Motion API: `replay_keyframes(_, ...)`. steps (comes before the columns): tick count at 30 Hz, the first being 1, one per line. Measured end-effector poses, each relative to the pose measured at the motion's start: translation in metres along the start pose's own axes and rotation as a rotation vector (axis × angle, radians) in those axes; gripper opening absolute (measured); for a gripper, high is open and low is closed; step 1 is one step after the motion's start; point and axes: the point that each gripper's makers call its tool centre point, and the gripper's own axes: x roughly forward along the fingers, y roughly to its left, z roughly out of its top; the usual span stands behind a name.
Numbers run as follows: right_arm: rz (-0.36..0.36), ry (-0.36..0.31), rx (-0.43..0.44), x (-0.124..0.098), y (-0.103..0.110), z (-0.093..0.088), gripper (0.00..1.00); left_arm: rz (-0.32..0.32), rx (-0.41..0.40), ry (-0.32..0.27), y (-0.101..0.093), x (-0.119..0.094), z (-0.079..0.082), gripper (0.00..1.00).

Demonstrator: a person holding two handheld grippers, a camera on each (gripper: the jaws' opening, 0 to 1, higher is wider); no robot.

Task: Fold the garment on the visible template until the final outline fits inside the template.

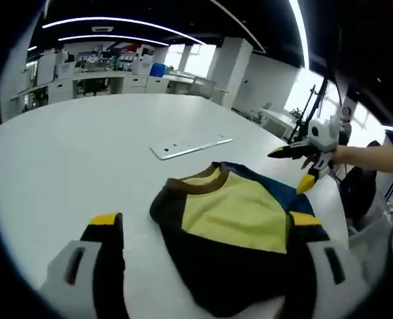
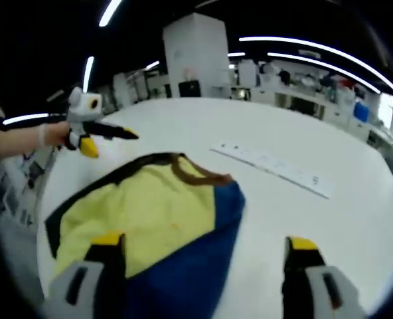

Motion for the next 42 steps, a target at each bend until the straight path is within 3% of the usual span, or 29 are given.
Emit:
replay_keyframes(7, -0.013, -0.031, -0.003, -0.027, 0.013, 0.002, 0.99, 0.003, 0.017, -0.026, -0.025, -0.023, 0.007, 0.98)
replay_keyframes(18, -0.017, -0.019, -0.077, -0.067, 0.045, -0.016, 0.92, -0.014, 0.064, -0.051, -0.058, -0.054, 0.009, 0.94)
replay_keyframes(25, -0.004, -0.013, -0.162, -0.088, 0.074, -0.030, 0.89, -0.029, 0.075, -0.050, -0.086, -0.073, -0.008, 0.92)
replay_keyframes(32, 0.015, -0.014, -0.169, -0.106, 0.094, -0.044, 0.87, -0.017, 0.083, -0.043, -0.103, -0.097, -0.029, 0.91)
replay_keyframes(38, 0.013, -0.004, -0.181, -0.118, 0.106, -0.059, 0.73, 0.006, 0.086, -0.046, -0.116, -0.117, -0.046, 0.90)
replay_keyframes(42, 0.022, -0.006, -0.195, -0.121, 0.118, -0.069, 0.71, 0.024, 0.119, -0.049, -0.129, -0.127, -0.055, 0.89)
